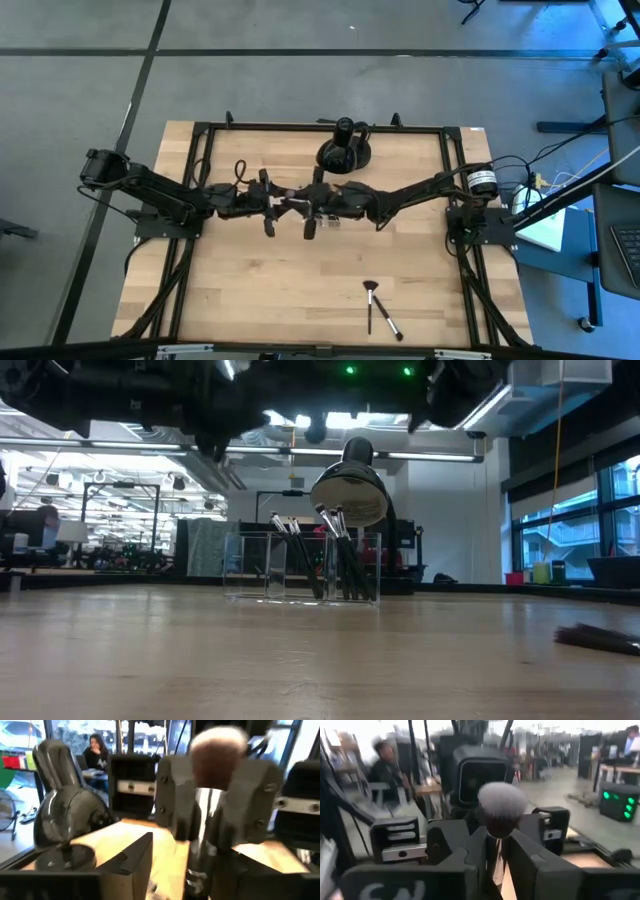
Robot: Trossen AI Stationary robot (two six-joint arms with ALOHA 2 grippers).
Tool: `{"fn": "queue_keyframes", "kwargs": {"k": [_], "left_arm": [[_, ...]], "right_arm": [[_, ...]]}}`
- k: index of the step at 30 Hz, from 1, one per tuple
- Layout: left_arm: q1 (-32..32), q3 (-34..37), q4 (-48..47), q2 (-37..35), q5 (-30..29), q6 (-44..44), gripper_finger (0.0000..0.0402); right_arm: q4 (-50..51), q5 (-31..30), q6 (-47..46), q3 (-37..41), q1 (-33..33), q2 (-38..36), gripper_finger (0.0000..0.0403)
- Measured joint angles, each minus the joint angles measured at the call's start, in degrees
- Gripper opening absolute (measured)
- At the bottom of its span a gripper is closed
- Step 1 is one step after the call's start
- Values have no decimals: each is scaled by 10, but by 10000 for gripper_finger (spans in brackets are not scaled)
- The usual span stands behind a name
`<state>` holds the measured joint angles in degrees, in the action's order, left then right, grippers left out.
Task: Pick & Place Makeup Supplies
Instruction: Put the makeup brush into the transparent organizer
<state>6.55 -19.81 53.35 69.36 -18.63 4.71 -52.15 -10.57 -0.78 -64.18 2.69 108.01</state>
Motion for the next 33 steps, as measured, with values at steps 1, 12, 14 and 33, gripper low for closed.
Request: {"fn": "queue_keyframes", "kwargs": {"k": [1, 12, 14, 33], "left_arm": [[0, 0, -10, 0, 0, -1, 155], [1, 0, -198, -109, -26, -8, 228], [1, 0, -230, -140, -27, -7, 240], [1, -1, -386, -262, -87, 7, 267]], "right_arm": [[35, -7, 8, -14, 1, 0, 65], [444, -109, 35, -190, -7, -3, 68], [449, -109, 27, -194, -13, -3, 65], [474, -63, -72, -180, -41, 55, 67]]}}
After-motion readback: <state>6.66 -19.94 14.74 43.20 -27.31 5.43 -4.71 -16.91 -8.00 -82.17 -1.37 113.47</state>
